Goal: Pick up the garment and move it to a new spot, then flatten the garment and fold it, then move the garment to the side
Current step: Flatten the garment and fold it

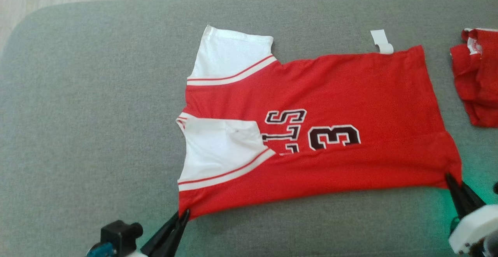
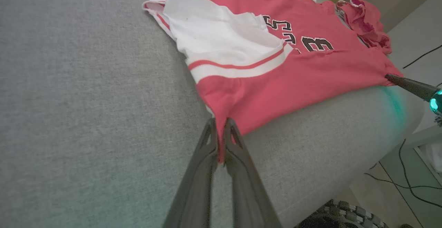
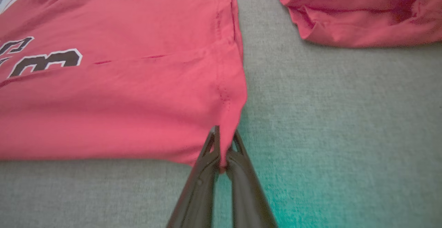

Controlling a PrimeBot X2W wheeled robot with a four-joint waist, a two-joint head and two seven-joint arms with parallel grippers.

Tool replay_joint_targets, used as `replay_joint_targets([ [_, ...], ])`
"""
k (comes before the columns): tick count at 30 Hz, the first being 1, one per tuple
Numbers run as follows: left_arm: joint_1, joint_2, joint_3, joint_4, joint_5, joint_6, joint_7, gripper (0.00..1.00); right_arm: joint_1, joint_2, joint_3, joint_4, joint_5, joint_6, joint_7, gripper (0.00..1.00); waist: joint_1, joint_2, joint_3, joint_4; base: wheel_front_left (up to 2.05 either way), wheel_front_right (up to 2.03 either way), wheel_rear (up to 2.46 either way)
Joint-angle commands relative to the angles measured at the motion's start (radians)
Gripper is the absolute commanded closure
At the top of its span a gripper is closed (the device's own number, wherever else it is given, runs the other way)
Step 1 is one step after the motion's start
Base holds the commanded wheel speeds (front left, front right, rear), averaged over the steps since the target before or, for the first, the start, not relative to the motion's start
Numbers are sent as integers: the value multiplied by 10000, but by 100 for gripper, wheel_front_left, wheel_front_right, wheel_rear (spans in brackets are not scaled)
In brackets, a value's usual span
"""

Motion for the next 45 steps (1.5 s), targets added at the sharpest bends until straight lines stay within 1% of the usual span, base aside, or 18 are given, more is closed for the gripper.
replay_joint_targets([
  [1,-283,415,383,-299,-5,117,-19,89,125,-384,-121,-353,-98,65,47,0,2,-1,42,-4,0,0,0],
  [2,-290,454,394,-338,13,172,16,0,223,-361,-267,-521,-153,65,109,0,2,-1,87,-14,0,0,0],
  [5,-612,561,549,-577,35,185,114,0,219,-281,-734,-1096,-384,65,213,0,2,-1,320,-62,0,0,0],
  [8,-1563,871,935,-959,240,56,281,0,-14,-179,-1224,-1740,-663,65,280,0,2,-1,685,-63,0,0,0],
  [10,-2640,1124,1193,-1136,543,-120,611,0,-262,-61,-1502,-2156,-899,65,355,0,2,-1,1001,-63,0,0,0],
  [13,-4586,1127,1386,-994,740,-653,1491,0,-711,134,-1701,-2631,-1339,65,554,0,2,-1,1477,-141,0,0,0],
  [15,-5954,966,1304,-540,734,-1156,2394,0,-1074,232,-1641,-2858,-1598,65,695,0,2,-1,1850,-274,0,0,0],
  [17,-7243,666,1207,158,640,-1561,3287,0,-1443,344,-1498,-3049,-1812,65,770,0,2,-1,2167,-459,0,0,0],
  [21,-9325,120,902,1828,441,-2008,4945,0,-2072,686,-1186,-3240,-2184,65,729,0,2,-1,2714,-926,0,0,0],
  [22,-9325,120,902,1828,441,-2008,4945,0,-2072,686,-1186,-3240,-2184,65,729,0,2,-1,2714,-926,0,0,0],
  [24,-10137,-64,757,2677,424,-2121,5551,0,-2300,840,-1017,-3294,-2300,65,674,0,2,-1,2979,-1142,0,0,0],
  [27,-11050,-225,566,3817,499,-2234,6059,0,-2561,998,-794,-3241,-2353,65,519,0,2,-1,3357,-1469,0,0,0],
  [33,-12059,-248,347,5519,502,-2341,6289,0,-2983,1060,-530,-2770,-2274,65,80,0,2,-1,3935,-1942,0,0,0],
  [38,-12249,-134,3,6315,432,-2371,6344,0,-3224,1133,-400,-2414,-2253,65,-146,0,2,-1,4068,-2150,0,0,0],
  [39,-12224,-142,-74,6397,349,-2374,6383,23,-3266,1117,-396,-2348,-2232,65,-187,0,2,-1,4071,-2161,0,0,0],
  [40,-12183,-168,-134,6428,192,-2376,6440,68,-3308,1100,-405,-2291,-2203,65,-226,0,2,-1,4066,-2161,0,0,0],
  [41,-12155,-184,-222,6396,49,-2377,6492,100,-3355,1082,-424,-2249,-2166,65,-257,0,2,-1,4058,-2148,0,0,0],
  [45,-12184,-110,-617,6024,-381,-2379,6521,100,-3730,930,-464,-2165,-2077,65,-252,0,2,-1,4014,-2008,0,0,0],
])
